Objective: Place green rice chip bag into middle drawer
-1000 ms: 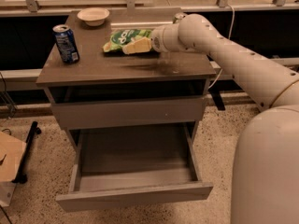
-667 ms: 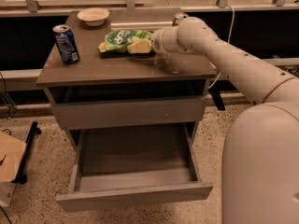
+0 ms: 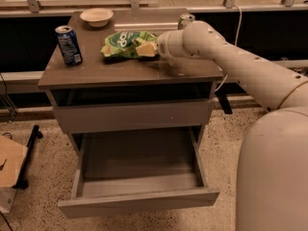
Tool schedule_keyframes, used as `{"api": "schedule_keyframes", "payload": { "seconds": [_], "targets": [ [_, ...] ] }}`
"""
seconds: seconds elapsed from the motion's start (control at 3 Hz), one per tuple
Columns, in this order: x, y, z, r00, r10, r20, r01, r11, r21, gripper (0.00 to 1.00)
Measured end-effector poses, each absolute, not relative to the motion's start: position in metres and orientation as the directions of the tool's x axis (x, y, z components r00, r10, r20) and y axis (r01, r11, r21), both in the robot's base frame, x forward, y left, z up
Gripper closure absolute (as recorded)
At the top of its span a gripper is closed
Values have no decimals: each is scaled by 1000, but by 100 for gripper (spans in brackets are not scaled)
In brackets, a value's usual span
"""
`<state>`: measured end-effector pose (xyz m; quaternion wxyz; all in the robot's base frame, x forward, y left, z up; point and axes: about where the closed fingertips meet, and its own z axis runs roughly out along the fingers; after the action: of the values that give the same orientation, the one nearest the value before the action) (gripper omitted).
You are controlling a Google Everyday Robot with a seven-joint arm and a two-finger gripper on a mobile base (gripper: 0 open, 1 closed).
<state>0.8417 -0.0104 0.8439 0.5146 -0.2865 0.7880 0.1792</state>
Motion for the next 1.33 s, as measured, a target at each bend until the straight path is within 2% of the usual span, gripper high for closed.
{"api": "schedule_keyframes", "payload": {
  "seconds": [0.33,0.67,1.0,1.33],
  "targets": [
    [823,-23,866,-267,-285,-921,-622,781,-61,93],
    [789,-40,892,-241,-274,-931,-595,799,-81,100],
    [736,-57,913,-233,-267,-935,-619,782,-69,100],
    [668,-55,927,-212,-327,-921,-704,705,-88,100]
  ]
}}
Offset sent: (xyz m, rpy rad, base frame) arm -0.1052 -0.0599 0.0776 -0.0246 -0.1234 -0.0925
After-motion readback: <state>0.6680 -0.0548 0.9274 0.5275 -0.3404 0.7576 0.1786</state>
